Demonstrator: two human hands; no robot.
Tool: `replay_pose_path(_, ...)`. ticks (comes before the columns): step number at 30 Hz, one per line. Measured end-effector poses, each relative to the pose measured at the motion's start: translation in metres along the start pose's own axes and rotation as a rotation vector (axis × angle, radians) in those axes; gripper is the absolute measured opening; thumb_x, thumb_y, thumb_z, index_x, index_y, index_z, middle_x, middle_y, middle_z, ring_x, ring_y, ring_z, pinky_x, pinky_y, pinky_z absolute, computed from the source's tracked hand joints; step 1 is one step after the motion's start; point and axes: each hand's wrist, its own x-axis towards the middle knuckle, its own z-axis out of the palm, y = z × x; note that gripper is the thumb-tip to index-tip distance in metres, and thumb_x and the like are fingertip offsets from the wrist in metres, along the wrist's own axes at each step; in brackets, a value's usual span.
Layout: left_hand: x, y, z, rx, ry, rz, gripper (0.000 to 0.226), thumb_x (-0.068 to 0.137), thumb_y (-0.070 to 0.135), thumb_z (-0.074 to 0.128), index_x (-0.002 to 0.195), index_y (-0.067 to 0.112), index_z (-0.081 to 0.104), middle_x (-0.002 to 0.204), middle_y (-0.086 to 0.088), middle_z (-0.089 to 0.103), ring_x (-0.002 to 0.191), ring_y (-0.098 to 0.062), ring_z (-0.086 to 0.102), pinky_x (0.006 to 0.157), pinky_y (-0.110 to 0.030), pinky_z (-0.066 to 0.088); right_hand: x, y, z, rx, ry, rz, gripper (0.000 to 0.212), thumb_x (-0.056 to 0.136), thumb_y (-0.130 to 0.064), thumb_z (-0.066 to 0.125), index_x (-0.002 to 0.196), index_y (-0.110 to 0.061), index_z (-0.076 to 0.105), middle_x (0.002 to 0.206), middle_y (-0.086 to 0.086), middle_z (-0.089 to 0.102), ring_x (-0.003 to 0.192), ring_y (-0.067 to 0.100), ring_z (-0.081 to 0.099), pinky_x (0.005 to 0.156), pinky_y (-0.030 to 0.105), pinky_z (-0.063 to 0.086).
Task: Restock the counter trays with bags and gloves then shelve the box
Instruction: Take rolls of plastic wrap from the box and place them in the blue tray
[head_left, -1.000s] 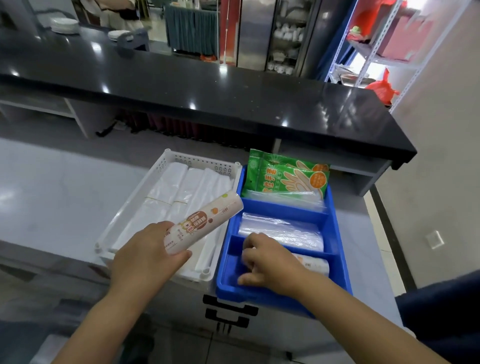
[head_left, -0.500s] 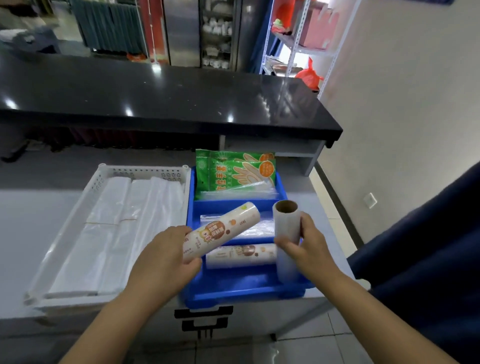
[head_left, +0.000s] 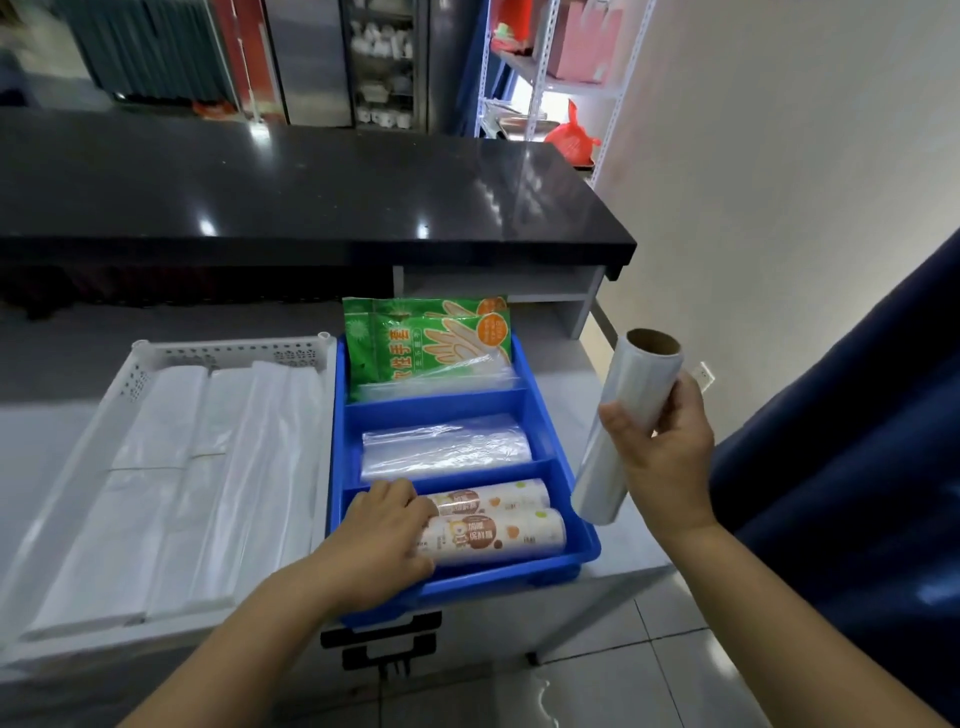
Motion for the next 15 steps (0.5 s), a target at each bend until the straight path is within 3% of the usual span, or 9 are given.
replay_pose_path(4,0.0,0.004,0.008,0.023,0.024,-0.002,0.037,0.085,0.039,0.052,0.118,0.024,0.042,0.117,0.004,0.045,0.093,-0.01,0.035,0.083,-0.025,0.033,-0.002,0.004,0.008,-0.018,-0.077,-0.03,0.044,0.078,-0.024,0.07,0.111,-0.032,0.041,0.097,-0.024,0.052,0.089,-0.013,0.056,0.064,0.005,0.051)
replay_pose_path(8,0.001,0.004,0.008,0.002,0.026,-0.003,0.029,0.087,0.036,0.051,0.112,0.023,0.045,0.117,0.004,0.047,0.095,-0.01,0.038,0.086,-0.024,0.036,0.0,-0.002,0.02,-0.011,-0.17,-0.053,0.043,0.077,-0.027,0.069,0.107,-0.037,0.041,0.099,-0.025,0.052,0.089,-0.017,0.055,0.063,0.0,0.047)
replay_pose_path(11,-0.002,-0.003,0.0,-0.042,0.066,-0.014,0.027,0.089,0.033,0.053,0.114,0.024,0.052,0.118,0.007,0.05,0.105,-0.011,0.042,0.092,-0.025,0.039,0.0,-0.008,0.03,-0.073,-0.289,-0.103,0.044,0.07,-0.045,0.068,0.106,-0.041,0.042,0.1,-0.024,0.052,0.09,-0.008,0.059,0.066,0.0,0.047)
replay_pose_path(15,-0.017,-0.032,-0.033,-0.175,0.296,-0.197,0.022,0.091,0.022,0.052,0.112,0.023,0.06,0.113,0.006,0.06,0.109,-0.014,0.049,0.09,-0.027,0.041,-0.001,-0.009,0.053,-0.303,-0.481,-0.342,0.064,0.069,-0.05,0.074,0.122,-0.027,0.046,0.115,-0.003,0.06,0.096,0.012,0.059,0.076,0.021,0.053)
